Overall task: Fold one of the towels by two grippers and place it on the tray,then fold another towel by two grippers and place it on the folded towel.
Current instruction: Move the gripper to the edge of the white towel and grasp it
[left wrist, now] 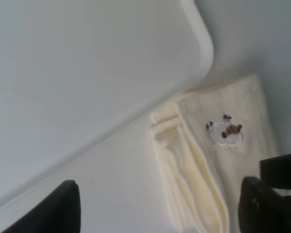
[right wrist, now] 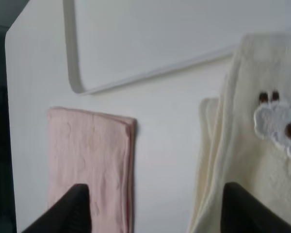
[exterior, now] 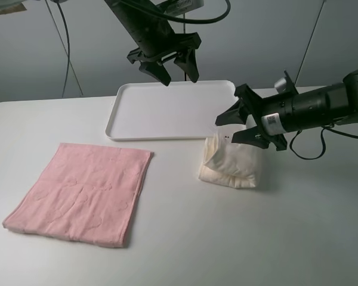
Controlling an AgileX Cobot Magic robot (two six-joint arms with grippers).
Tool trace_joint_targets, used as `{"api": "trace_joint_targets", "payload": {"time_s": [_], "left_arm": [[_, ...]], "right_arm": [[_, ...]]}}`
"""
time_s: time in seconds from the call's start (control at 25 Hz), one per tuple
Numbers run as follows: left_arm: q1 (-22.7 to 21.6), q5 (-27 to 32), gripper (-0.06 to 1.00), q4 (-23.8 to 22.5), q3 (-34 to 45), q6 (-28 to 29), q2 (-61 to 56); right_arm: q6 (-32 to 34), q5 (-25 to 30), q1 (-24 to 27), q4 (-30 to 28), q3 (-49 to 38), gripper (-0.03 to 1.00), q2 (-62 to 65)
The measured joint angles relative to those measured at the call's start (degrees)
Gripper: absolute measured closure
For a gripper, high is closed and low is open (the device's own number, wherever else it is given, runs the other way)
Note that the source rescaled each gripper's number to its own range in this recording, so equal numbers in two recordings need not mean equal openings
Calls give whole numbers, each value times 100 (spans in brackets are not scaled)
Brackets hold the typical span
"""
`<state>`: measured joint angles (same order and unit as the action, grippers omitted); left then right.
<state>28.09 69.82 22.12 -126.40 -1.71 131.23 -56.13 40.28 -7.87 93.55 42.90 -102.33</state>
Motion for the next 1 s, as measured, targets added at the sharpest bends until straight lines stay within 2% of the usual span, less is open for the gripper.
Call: {"api": "trace_joint_targets", "payload": {"time_s": [0.16,0.24,0.32,0.76,1.0], "left_arm": [[-15,0,9,-10,0,0,0],[-15,0,9,0,0,-59,0],[-15,0,9,0,0,-94,0],[-15,0,9,0,0,-128,0],[-15,0,9,0,0,-128,0]], "right_arm": [[1300,-75,487,-1327,114,33,60],[1625,-164,619,-1914,114,33,60],[1763,-191,657,-2255,118,33,29],[1725,-218,657,-2509,213,33,-1010],[1418,-166,657,-2151,247,37,-1145]]}}
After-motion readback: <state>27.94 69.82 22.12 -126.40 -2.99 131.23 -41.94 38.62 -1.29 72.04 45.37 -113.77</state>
